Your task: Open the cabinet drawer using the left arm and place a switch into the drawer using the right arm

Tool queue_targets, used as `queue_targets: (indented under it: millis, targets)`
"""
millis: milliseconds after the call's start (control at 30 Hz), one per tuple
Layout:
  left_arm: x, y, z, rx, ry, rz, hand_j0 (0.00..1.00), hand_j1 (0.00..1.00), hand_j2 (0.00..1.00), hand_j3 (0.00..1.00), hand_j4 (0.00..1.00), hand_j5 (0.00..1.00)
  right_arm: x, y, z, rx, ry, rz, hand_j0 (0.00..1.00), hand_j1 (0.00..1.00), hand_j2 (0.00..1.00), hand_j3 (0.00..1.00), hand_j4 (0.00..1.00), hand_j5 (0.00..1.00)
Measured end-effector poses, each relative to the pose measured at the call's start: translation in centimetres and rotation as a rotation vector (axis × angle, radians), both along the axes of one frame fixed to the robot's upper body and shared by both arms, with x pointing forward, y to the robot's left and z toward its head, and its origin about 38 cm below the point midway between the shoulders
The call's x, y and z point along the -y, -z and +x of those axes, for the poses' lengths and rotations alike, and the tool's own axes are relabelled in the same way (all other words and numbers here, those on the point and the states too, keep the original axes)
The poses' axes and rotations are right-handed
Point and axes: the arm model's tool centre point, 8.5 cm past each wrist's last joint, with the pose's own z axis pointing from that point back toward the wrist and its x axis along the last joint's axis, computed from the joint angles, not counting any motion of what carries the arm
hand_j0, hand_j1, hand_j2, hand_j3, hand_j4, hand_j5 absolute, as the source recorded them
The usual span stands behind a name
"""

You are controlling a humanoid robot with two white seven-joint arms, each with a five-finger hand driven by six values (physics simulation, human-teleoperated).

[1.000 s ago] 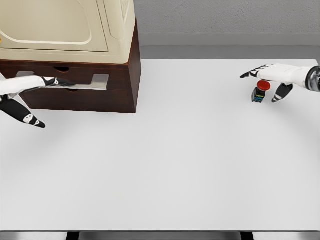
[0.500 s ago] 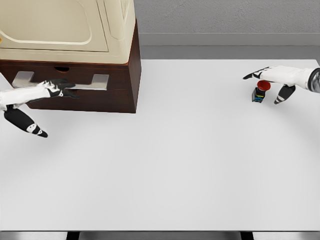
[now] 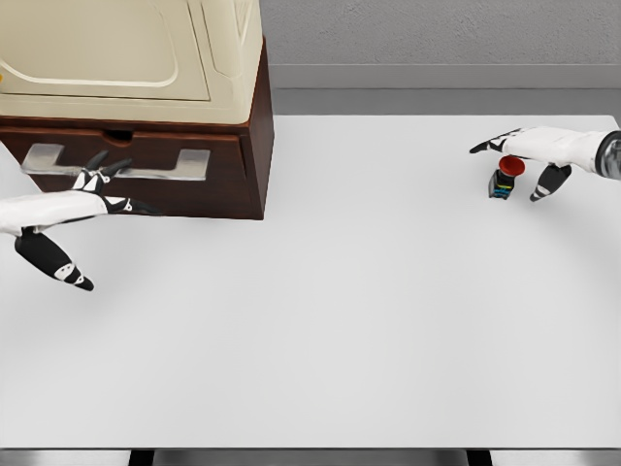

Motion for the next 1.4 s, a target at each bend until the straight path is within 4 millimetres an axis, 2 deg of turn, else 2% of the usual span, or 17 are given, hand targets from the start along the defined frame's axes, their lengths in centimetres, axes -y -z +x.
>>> queue_targets:
  millis: [433,700,900,1400]
  targets:
    - [-0.8,-0.4,-1.2,-0.011,0.040,-0.005,1.00,1.00,1.00,1.00,1.00,1.00,0.2,0.1,-0.1,-0.002,0.003,-0.002,1.00,1.00,1.00,1.00,1.00,1.00]
    - [-2.1,-1.7,-2.6,-0.028,0.066,-0.040,1.00,1.00,1.00,1.00,1.00,1.00,0.5,0.4,-0.1,-0.012,0.014,-0.001,1.00,1.00,1.00,1.00,1.00,1.00]
    - [-2.8,-2.1,-3.5,-0.042,0.088,-0.056,1.00,1.00,1.00,1.00,1.00,1.00,0.3,-0.8,0.7,0.007,0.022,0.012,1.00,1.00,1.00,1.00,1.00,1.00]
    - [-4.6,-3.1,-5.8,-0.034,0.168,-0.023,1.00,1.00,1.00,1.00,1.00,1.00,-0.2,0.3,0.8,-0.021,0.023,0.014,1.00,1.00,1.00,1.00,1.00,1.00]
